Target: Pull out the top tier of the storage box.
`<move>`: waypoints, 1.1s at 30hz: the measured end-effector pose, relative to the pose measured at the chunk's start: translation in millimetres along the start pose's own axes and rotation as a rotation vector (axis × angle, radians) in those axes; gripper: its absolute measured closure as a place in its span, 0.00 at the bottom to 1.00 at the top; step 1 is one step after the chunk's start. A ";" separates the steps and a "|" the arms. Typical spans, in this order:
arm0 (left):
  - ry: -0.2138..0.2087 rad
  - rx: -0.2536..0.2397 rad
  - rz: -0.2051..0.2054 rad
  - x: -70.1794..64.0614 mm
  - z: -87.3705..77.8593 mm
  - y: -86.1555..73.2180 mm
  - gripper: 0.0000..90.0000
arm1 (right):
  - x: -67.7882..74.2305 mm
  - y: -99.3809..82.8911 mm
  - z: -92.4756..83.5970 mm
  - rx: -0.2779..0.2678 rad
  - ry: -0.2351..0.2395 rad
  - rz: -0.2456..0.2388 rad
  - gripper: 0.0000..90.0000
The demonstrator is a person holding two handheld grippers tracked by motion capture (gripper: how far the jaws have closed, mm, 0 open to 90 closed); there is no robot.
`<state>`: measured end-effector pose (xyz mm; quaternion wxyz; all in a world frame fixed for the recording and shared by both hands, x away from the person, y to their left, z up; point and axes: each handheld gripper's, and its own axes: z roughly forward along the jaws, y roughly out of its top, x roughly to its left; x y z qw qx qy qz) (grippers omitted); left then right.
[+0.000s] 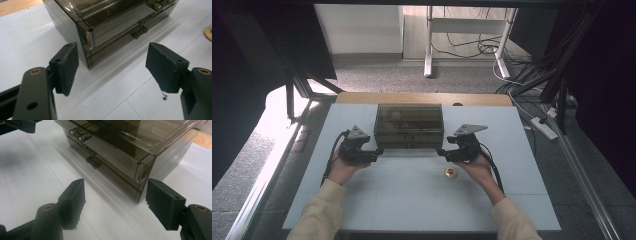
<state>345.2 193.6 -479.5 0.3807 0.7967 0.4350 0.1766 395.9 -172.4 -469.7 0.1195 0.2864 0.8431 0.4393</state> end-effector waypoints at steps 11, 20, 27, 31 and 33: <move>0.018 -0.006 0.000 4.1 0.5 -1.5 0.41 | -6.6 3.4 5.8 -0.025 -0.022 0.026 0.50; 0.036 -0.009 -0.001 5.2 1.8 -2.0 0.56 | -9.6 5.4 9.9 -0.018 -0.045 0.032 0.64; 0.042 -0.012 0.012 4.2 3.9 -1.8 0.66 | -10.1 6.4 12.8 -0.006 -0.050 0.033 0.70; 0.055 -0.020 0.018 4.4 5.8 -1.5 0.71 | -9.7 6.2 15.0 -0.003 -0.053 0.031 0.73; 0.059 -0.022 0.017 5.1 6.5 -1.5 0.74 | -9.2 6.3 15.1 -0.004 -0.061 0.026 0.74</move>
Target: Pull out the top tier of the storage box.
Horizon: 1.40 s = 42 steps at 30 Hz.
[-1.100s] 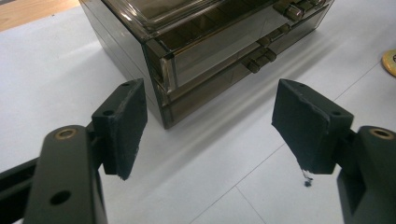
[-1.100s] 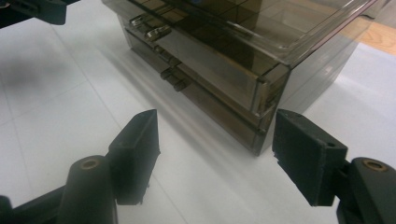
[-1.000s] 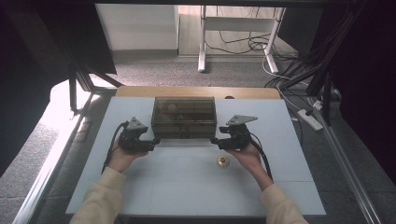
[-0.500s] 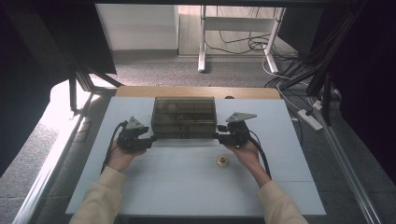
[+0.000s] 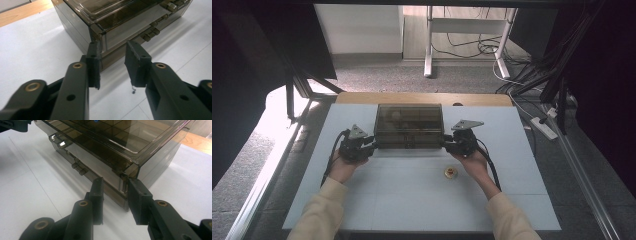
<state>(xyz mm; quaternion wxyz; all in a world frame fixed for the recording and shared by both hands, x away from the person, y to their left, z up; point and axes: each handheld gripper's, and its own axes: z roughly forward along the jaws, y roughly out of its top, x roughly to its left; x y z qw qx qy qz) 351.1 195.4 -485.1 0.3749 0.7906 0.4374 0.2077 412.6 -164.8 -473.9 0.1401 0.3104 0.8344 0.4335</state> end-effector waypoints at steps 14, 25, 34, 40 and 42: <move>0.044 -0.012 0.018 -0.2 1.5 -0.1 0.87 | -0.1 0.2 -1.0 -0.001 -0.017 -0.012 0.82; 0.055 -0.008 0.026 -0.7 0.9 -0.4 0.92 | 1.0 -0.8 -1.4 0.006 -0.035 -0.046 0.87; 0.054 -0.004 0.035 -1.9 -0.6 -1.1 0.92 | 1.2 -0.7 -2.4 0.009 -0.033 -0.043 0.88; 0.050 -0.001 0.040 -2.1 -1.8 -1.5 0.92 | 1.8 -0.4 -3.2 0.016 -0.032 -0.046 0.88; 0.047 0.001 0.043 -2.4 -2.3 -1.8 0.92 | 1.5 -0.1 -3.9 0.020 -0.028 -0.049 0.88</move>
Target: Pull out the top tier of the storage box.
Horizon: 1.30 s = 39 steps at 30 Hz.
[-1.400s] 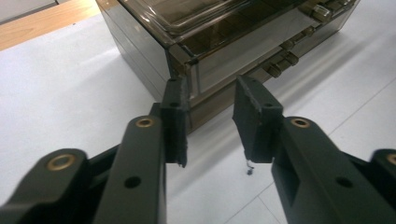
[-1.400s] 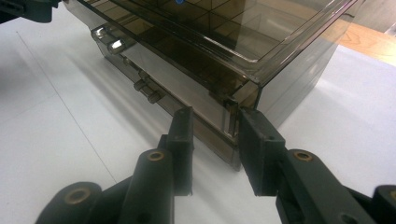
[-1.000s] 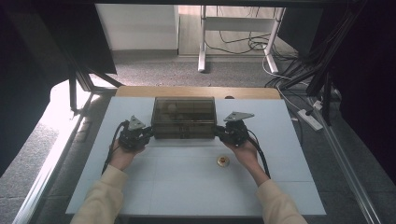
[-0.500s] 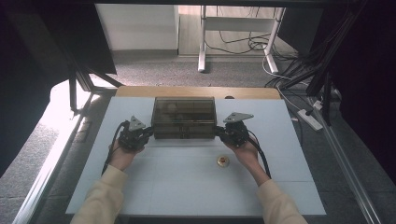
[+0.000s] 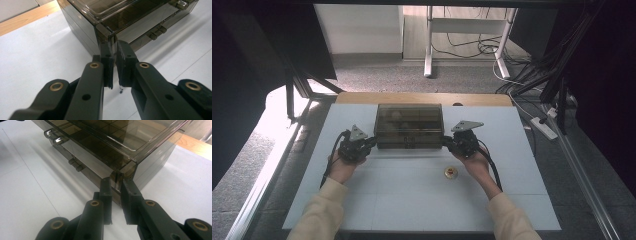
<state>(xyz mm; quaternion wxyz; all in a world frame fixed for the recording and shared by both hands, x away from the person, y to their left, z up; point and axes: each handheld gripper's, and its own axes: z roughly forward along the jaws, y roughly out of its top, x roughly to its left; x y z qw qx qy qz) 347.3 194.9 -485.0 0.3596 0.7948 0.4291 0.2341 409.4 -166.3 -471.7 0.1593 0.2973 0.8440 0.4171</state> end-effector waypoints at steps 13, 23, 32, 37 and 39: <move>-0.004 0.010 0.010 -2.3 -3.6 -1.1 0.92 | 1.0 0.2 -3.1 0.014 0.018 0.005 0.88; -0.004 0.014 0.016 -3.9 -5.9 -2.3 0.92 | 3.2 0.2 -5.4 0.027 0.027 0.009 0.88; -0.006 0.013 0.021 -5.0 -7.2 -4.0 0.92 | 3.5 0.1 -6.6 0.031 0.035 0.012 0.88; -0.008 0.013 0.023 -5.2 -7.9 -4.6 0.92 | 3.5 0.0 -7.3 0.034 0.040 0.012 0.88; -0.009 0.012 0.024 -5.4 -8.1 -4.9 0.92 | 3.8 0.1 -7.7 0.037 0.041 0.011 0.88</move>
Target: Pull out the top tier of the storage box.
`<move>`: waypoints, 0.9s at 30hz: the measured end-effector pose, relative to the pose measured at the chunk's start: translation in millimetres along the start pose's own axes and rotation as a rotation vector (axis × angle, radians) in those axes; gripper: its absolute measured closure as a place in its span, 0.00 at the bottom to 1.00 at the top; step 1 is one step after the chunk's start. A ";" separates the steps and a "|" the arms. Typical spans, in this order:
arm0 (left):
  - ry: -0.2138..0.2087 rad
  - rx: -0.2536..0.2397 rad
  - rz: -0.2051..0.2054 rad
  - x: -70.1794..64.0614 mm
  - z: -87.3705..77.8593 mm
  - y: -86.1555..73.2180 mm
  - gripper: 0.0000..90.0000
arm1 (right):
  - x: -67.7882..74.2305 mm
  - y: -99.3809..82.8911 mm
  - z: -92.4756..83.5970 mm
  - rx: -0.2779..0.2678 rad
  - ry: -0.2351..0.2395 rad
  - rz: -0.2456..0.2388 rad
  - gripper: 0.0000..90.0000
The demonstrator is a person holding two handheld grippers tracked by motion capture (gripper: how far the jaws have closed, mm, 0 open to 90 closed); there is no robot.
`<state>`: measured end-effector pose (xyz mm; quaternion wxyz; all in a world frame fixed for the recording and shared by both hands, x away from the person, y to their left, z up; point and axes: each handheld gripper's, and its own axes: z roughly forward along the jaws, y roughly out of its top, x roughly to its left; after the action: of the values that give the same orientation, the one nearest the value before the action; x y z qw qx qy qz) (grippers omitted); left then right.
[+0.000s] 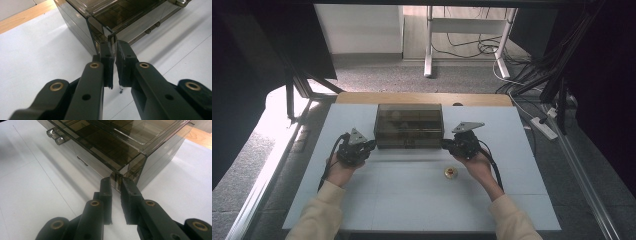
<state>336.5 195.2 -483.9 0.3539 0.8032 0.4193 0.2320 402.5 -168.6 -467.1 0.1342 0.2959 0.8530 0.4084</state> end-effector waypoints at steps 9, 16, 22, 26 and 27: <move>-0.003 0.001 0.010 -1.3 -2.2 -1.5 0.92 | 1.1 0.3 -1.9 0.012 0.010 -0.003 0.88; -0.004 0.001 0.012 -1.6 -3.2 -2.6 0.92 | 2.5 0.4 -3.4 0.021 0.016 -0.009 0.88; -0.008 0.000 0.012 -2.1 -4.0 -3.3 0.92 | 3.1 0.6 -4.1 0.027 0.016 -0.016 0.88; -0.010 0.001 0.013 -3.1 -4.8 -3.7 0.92 | 2.9 0.8 -5.2 0.025 0.022 -0.014 0.88; -0.010 0.001 0.016 -3.2 -5.2 -3.9 0.92 | 3.0 0.9 -5.4 0.027 0.021 -0.014 0.88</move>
<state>329.3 196.0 -483.9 0.3537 0.8079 0.4113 0.2304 397.9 -169.7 -463.0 0.1241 0.2873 0.8619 0.3990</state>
